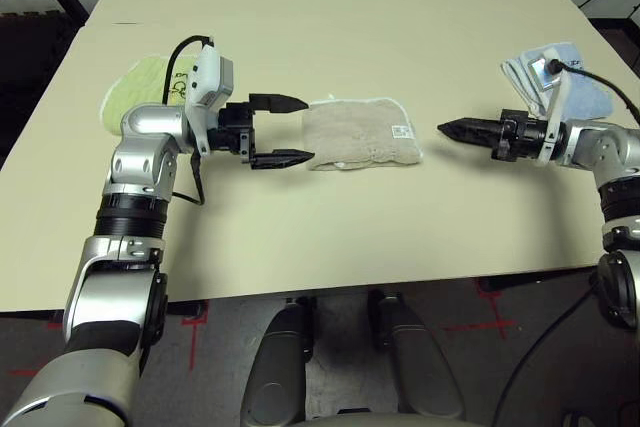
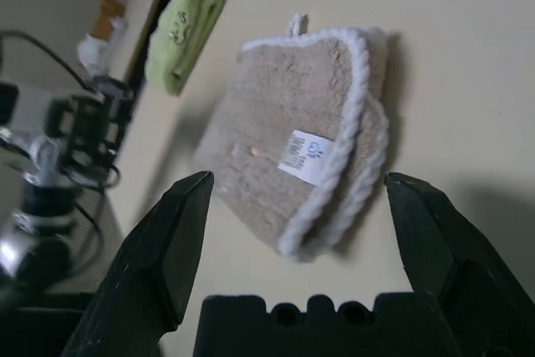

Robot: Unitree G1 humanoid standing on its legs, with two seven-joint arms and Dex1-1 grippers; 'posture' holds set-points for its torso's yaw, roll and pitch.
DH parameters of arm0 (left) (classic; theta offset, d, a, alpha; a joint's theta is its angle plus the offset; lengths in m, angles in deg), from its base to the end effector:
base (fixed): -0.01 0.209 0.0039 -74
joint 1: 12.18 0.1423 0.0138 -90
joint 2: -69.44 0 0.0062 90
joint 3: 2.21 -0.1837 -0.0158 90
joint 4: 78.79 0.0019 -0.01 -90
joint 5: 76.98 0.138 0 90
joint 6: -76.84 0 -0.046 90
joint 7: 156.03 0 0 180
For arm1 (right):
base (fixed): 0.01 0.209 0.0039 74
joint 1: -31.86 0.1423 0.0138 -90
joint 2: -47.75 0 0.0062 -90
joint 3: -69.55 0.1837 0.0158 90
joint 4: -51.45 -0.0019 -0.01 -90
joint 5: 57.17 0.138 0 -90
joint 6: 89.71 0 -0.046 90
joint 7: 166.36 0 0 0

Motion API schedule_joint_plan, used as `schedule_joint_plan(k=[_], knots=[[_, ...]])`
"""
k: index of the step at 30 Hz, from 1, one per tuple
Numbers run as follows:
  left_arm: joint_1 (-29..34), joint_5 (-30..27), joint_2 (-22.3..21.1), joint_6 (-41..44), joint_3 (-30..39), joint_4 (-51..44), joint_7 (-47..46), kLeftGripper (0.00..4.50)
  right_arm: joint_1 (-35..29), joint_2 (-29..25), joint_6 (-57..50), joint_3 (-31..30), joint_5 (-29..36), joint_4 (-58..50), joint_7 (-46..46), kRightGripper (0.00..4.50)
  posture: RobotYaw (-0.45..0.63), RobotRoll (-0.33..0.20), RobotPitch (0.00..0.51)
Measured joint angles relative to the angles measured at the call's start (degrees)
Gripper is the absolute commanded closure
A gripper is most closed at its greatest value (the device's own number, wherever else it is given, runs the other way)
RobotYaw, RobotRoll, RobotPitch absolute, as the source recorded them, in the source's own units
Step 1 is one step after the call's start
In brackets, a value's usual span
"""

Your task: Fold the towel and set it aside.

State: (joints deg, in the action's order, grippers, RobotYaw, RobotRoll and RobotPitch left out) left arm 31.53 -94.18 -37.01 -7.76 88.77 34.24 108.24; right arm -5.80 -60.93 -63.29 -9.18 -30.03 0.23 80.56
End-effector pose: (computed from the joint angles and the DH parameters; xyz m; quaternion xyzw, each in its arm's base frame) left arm 0.3221 0.2344 0.2180 0.1903 -0.0593 -0.6333 0.7478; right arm 0.3195 -0.2736 0.1803 0.2832 0.2338 0.4470 0.8157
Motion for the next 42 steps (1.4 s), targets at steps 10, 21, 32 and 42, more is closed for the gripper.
schedule_joint_plan(k=[10, 21, 32, 42], knots=[[1.0, -1.1, -0.4, 2.7, 0.0, -3.3, -1.1, 0.00, 1.4, 5.9, -11.4, 7.7, 4.9, 2.7, -13.8, 0.05, 0.07, 0.000, 0.229], [2.0, -1.8, -1.4, 4.2, -0.1, -5.0, -2.2, 0.00, 0.1, 2.5, -16.0, 7.5, 7.3, 1.0, -15.0, 0.05, 0.07, 0.000, 0.230], [2.0, -1.8, -1.5, 4.8, -0.6, -5.1, -2.6, 0.00, 1.5, 8.8, -11.3, 5.5, 6.9, 1.4, -18.4, 0.05, 0.09, 0.000, 0.234], [2.0, -1.8, -1.6, 5.4, -0.8, -6.4, -3.2, 0.00, 4.5, 11.1, -5.1, 4.3, 5.4, 6.0, -19.0, 0.05, 0.10, 0.000, 0.233]])
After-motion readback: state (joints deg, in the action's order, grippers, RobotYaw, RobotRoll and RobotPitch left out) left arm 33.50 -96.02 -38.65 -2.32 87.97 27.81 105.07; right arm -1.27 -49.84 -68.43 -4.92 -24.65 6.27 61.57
